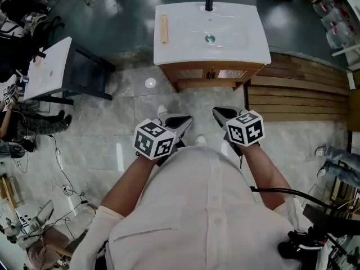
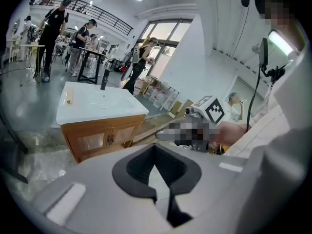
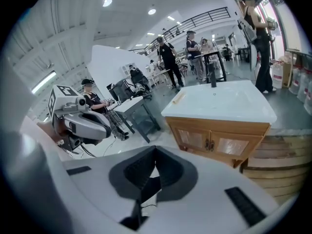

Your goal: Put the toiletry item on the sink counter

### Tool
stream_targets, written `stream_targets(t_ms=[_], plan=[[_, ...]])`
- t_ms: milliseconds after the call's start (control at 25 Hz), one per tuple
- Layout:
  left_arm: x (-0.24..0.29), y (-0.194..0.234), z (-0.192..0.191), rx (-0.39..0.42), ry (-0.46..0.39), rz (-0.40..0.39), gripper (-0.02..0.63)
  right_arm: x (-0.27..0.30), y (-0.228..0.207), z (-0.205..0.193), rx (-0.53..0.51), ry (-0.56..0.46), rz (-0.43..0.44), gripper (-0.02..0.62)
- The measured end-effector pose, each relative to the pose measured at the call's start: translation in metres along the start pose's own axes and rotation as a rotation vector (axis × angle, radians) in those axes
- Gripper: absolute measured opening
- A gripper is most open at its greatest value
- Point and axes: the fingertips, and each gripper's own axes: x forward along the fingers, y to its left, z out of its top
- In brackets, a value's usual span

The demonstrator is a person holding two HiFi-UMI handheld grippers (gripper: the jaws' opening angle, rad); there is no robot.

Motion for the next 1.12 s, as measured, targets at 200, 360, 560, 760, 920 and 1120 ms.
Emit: stream_targets(t_ms=[200, 360, 560, 760, 920, 1120], plan=[[0.007, -0.008, 0.001, 0.009, 0.009, -0.007, 0.006, -0.013, 0.000, -0.007, 0.008, -0.014, -0.001, 0.005], [0.012, -0.014, 0.006, 0.028, 0.008, -0.022, 0.006, -0.018, -0.001, -0.009, 0.015, -0.024, -0.009, 0.005], [0.012, -0.014, 0.009, 0.044, 0.009, -0.021, 0.006, -0.017, 0.001, -0.003, 0.000, -0.035, -0.010, 0.005], [0.012, -0.010, 0.009, 0.033, 0.008, -0.015, 0.006, -0.014, 0.001, 0.001, -0.005, -0.037, -0.004, 0.005], [0.013, -0.004, 0.008, 0.028, 0.009, -0.014, 0.006, -0.008, 0.000, 0.003, -0.001, -0.041, -0.002, 0.005], [0.013, 0.006, 0.016, 0.030, 0.002, -0.017, 0.006, 0.004, -0.003, 0.014, -0.008, -0.044, -0.008, 0.005]])
